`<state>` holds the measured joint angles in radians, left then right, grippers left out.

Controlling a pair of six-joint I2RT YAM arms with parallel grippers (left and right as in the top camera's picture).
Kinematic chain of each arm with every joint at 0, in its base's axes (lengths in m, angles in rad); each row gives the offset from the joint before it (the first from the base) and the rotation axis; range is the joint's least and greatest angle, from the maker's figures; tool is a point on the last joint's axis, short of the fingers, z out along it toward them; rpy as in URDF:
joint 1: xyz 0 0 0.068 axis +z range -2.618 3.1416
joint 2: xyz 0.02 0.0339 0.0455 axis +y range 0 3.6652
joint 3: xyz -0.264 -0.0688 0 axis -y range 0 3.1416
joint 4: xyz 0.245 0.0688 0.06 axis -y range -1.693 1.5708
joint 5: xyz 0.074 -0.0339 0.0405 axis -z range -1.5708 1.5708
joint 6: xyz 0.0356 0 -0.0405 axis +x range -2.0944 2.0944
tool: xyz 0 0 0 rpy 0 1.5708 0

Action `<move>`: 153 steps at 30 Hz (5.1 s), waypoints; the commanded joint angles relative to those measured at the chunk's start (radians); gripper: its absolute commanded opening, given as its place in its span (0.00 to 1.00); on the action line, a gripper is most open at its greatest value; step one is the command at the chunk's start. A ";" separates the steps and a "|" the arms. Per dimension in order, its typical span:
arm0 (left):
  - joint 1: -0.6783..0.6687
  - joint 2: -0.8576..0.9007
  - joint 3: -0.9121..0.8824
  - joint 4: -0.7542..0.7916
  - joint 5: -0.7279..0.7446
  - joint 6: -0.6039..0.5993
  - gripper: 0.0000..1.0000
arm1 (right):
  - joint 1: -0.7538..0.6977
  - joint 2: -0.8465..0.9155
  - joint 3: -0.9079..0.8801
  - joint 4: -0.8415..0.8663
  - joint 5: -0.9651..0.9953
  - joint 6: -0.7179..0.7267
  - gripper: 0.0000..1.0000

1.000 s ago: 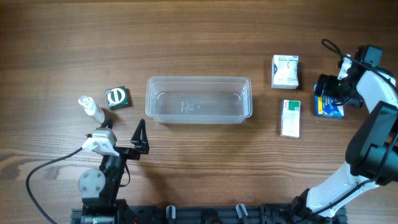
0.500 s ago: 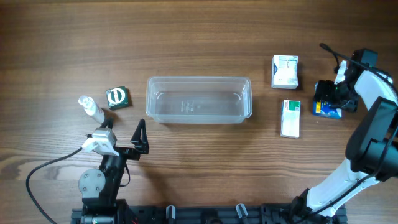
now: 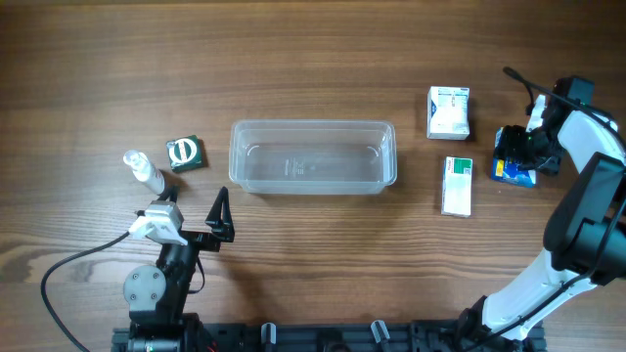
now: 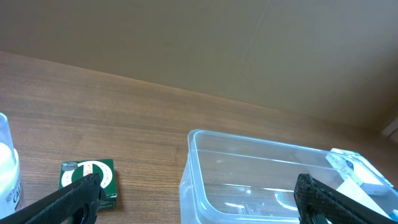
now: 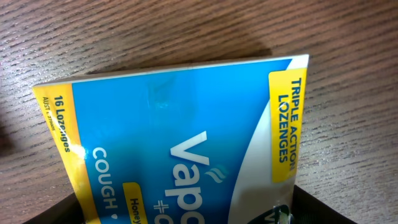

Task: Pack container
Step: 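Reach the right gripper to the blue Vapo lozenge box and grasp it, then carry the lozenge box left over the clear container with right gripper, then lower the lozenge box upright into the container's right end and release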

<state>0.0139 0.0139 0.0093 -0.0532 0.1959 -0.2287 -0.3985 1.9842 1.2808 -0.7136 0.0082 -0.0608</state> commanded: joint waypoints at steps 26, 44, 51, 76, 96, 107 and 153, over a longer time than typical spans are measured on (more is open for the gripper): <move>-0.006 -0.007 -0.004 -0.005 -0.002 0.016 1.00 | 0.117 -0.563 0.073 -0.106 -0.551 0.136 0.41; -0.006 -0.007 -0.004 -0.005 -0.003 0.016 1.00 | 0.703 -0.534 0.067 -0.052 -0.294 0.435 0.40; -0.006 -0.007 -0.004 -0.005 -0.002 0.016 1.00 | 0.809 -0.457 0.066 -0.103 -0.176 0.535 0.39; -0.006 -0.007 -0.004 -0.005 -0.003 0.016 1.00 | 0.841 -0.242 0.066 -0.114 -0.053 0.583 0.36; -0.006 -0.007 -0.004 -0.005 -0.003 0.016 1.00 | 0.841 -0.239 0.065 -0.144 -0.031 0.584 0.40; -0.006 -0.007 -0.004 -0.005 -0.003 0.016 1.00 | 0.841 -0.239 0.065 -0.122 -0.061 0.558 0.52; -0.006 -0.007 -0.004 -0.005 -0.003 0.016 1.00 | 0.840 -0.240 0.066 -0.106 -0.103 0.539 0.87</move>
<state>0.0139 0.0139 0.0093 -0.0532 0.1959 -0.2287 0.4377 1.7363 1.3323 -0.8246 -0.0818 0.4885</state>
